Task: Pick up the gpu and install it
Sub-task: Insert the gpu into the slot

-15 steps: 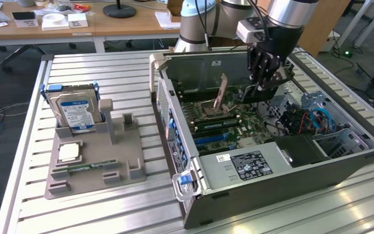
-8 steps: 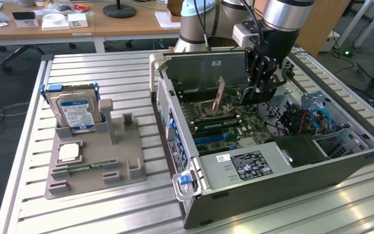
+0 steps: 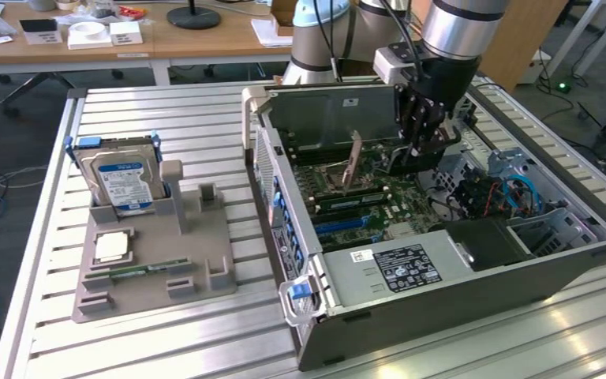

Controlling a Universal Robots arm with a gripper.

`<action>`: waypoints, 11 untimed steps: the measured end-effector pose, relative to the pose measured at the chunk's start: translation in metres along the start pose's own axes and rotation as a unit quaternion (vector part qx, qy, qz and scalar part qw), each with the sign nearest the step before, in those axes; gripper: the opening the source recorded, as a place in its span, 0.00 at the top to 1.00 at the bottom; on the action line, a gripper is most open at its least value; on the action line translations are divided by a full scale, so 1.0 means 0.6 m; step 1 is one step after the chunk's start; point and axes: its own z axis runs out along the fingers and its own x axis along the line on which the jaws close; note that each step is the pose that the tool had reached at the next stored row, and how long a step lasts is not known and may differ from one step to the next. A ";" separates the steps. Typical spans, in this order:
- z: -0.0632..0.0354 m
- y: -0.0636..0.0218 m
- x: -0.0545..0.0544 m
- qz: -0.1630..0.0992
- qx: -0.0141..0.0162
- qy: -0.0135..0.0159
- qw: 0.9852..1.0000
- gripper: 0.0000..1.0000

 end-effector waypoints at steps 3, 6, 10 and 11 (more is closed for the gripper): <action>0.001 0.002 0.001 0.001 0.000 0.000 1.000 0.74; 0.002 0.003 0.004 0.001 0.000 0.000 1.000 0.74; 0.003 0.005 0.008 0.001 0.000 0.000 1.000 0.74; 0.005 0.005 0.008 0.001 0.000 0.000 1.000 0.74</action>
